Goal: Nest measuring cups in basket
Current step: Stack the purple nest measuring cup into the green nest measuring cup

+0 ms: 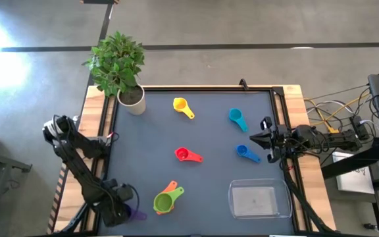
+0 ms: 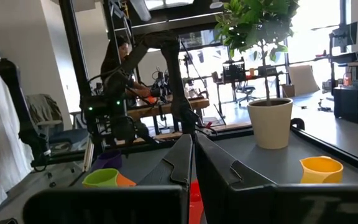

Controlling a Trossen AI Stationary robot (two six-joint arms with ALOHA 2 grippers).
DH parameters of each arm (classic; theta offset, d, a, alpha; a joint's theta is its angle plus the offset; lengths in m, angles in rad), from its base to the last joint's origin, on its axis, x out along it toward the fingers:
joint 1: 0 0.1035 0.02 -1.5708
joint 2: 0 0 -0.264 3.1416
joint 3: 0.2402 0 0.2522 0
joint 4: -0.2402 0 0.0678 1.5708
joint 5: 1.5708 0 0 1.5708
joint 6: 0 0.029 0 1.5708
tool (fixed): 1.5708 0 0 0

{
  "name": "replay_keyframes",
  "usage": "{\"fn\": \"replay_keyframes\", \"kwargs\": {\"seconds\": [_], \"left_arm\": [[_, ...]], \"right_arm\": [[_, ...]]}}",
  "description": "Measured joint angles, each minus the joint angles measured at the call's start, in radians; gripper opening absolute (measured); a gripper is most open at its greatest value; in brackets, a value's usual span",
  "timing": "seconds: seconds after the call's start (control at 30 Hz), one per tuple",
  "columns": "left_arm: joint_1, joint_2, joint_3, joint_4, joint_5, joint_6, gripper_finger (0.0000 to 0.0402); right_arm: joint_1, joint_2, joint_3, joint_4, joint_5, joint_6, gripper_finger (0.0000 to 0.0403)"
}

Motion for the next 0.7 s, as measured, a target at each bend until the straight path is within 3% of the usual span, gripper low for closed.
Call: {"fn": "replay_keyframes", "kwargs": {"seconds": [0.13,0.2,0.7], "left_arm": [[0.0,-0.018,-0.008,0.001,-0.001,-0.063,0.0028],[0.0,-0.03,-0.008,-0.004,-0.018,-0.142,0.0009],[0.026,-0.143,0.12,-0.133,-0.481,-0.578,0.0001]], "right_arm": [[0.0,0.0,0.0,0.0,0.0,0.0,0.0009],[0.0,0.0,0.0,0.0,0.0,0.0,0.0009],[0.0,0.0,0.0,0.001,0.0,0.0,0.0009]]}}
